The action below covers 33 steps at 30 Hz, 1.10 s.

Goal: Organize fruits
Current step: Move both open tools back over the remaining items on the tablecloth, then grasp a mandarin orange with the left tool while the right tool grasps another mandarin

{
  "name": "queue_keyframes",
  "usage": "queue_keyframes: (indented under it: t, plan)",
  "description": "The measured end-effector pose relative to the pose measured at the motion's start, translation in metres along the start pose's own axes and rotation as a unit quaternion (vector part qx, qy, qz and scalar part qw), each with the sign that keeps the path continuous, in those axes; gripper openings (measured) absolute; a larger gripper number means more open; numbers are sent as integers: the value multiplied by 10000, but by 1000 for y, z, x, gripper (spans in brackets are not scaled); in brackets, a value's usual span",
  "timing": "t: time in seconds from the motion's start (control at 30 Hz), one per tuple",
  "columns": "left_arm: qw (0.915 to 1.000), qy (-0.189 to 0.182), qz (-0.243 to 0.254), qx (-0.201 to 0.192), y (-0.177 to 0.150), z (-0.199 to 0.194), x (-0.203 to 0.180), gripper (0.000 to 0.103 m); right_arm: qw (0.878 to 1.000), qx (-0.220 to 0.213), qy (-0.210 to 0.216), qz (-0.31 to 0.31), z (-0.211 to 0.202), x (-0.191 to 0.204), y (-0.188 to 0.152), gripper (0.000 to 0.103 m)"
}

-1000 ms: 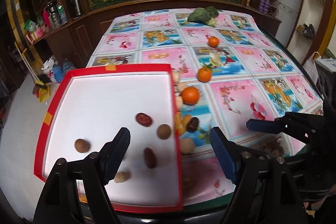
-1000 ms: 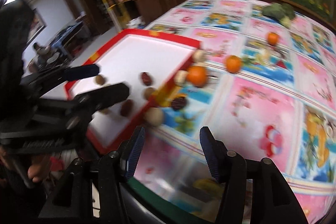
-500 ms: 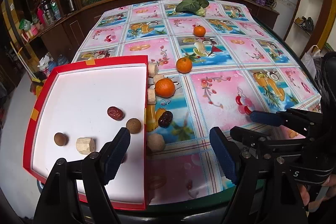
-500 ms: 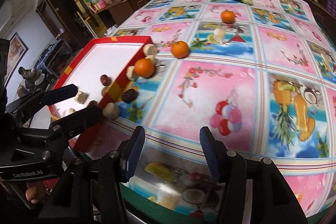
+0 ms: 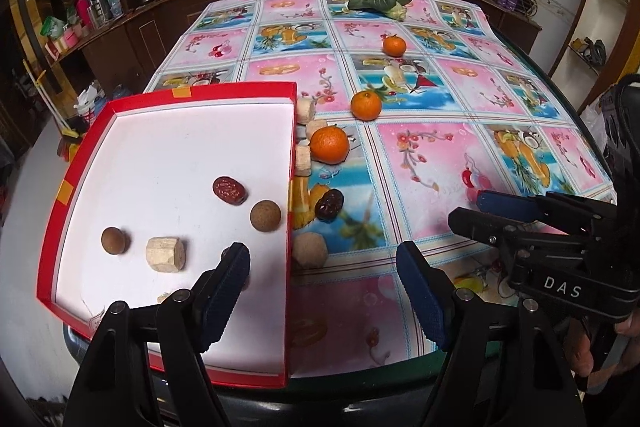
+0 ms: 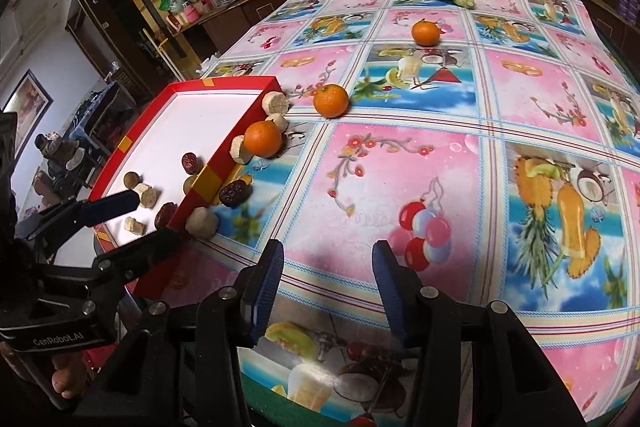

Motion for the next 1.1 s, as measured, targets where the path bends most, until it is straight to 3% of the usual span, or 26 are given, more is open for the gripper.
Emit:
queue_keyframes:
  t: [0.33, 0.73, 0.9, 1.0, 1.1]
  plan:
    - [9999, -44, -83, 59, 8, 12, 5, 65, 9999, 95, 130, -54, 21, 4, 23, 37]
    - [9996, -25, -275, 50, 32, 26, 19, 64, 9995, 302, -11, 88, 82, -5, 100, 38]
    - [9996, 2, -235, 133, 40, 38, 16, 64, 9996, 168, 146, 148, 96, -11, 112, 37]
    - [9997, 8, -104, 236, 51, 50, 8, 63, 9998, 99, 169, -7, 98, -7, 113, 30]
    - [9993, 85, 51, 347, 64, 63, 0, 56, 9999, 73, 127, -56, 97, -6, 113, 28]
Point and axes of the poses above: each gripper's, at about its wrist camera, not at the fingertips, and z roughly the way its jaws point, x to its left, y to its top, the point moved 4 cm from there along z, roughly the way its jaws point, and after that the axes turned 2 degrees about -x, right-handed, at the moved point
